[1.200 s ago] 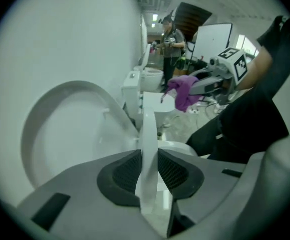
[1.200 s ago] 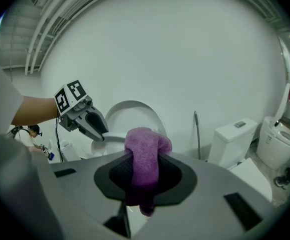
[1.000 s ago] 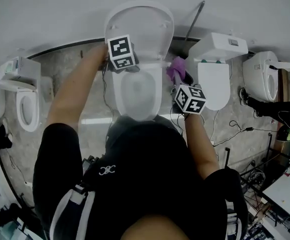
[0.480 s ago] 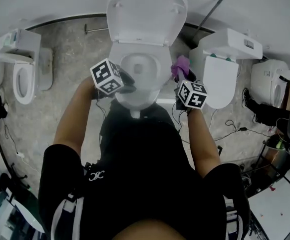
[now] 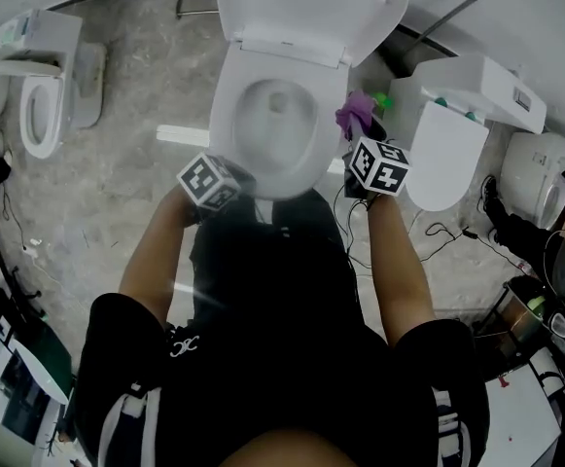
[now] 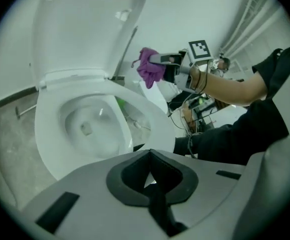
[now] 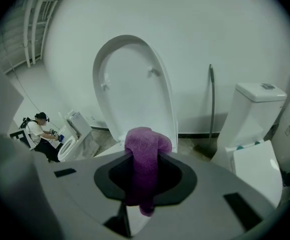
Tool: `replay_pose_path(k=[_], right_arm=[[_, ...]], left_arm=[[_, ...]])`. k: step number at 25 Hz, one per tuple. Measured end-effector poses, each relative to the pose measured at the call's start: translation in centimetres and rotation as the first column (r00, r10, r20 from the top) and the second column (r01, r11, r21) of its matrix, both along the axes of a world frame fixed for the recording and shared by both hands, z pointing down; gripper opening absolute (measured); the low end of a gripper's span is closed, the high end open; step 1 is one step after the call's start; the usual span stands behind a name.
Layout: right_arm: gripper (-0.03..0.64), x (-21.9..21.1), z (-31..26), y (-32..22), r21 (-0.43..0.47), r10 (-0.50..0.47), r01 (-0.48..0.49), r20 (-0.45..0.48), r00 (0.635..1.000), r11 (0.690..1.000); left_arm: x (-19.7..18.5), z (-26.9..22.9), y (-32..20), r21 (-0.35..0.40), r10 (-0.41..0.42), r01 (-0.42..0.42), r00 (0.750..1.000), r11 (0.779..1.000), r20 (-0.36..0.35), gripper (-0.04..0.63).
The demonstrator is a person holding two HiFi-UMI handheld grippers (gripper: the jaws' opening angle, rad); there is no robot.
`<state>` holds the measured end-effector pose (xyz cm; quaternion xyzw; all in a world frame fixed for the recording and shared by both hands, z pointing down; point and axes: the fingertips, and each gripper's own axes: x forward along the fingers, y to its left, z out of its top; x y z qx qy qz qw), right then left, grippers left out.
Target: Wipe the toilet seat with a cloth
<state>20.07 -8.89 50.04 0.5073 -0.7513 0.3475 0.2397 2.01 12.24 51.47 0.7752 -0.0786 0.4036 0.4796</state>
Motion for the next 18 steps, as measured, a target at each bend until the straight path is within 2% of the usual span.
replay_pose_path(k=[3,5,7,10,13,16,18], right_arm=[[0.078,0.3,2.7,-0.6,-0.027,-0.012,0.012,-0.001,1.000,1.000],[0.078,0.7,4.7,-1.3,-0.038,-0.030,0.029,-0.010,1.000,0.999],[0.078,1.1,6.9,-2.3,-0.044,-0.053,0.052,-0.027,0.998,0.998],[0.078,1.7,10.7,-4.2,-0.049,-0.080,0.077,-0.058,0.995,0.996],[0.078,2.0,14.5,-6.4,-0.048,-0.107,0.103,-0.087,0.990,0.993],[0.078,1.5,17.9,-8.6,-0.044,-0.147,0.143,-0.119,0.982,0.989],[0.078,1.2,19.7,-9.8,-0.038,-0.173,0.169,-0.142,0.975,0.985]], left_arm=[[0.1,3.4,1.7,-0.056,-0.067,0.069,0.997,0.996,0.036,0.009],[-0.2,6.4,3.3,-0.084,-0.079,0.087,0.992,0.993,0.096,0.009],[-0.3,9.4,4.4,-0.090,-0.102,0.116,0.983,0.989,0.152,0.009],[0.0,13.3,5.5,-0.107,-0.182,0.206,0.964,0.973,0.196,0.009],[-0.3,17.3,6.3,-0.117,-0.285,0.317,0.931,0.941,0.229,0.009],[-1.0,20.3,6.5,-0.140,-0.406,0.447,0.880,0.883,0.248,0.009],[-1.3,22.0,6.7,-0.135,-0.461,0.506,0.847,0.852,0.263,0.009]])
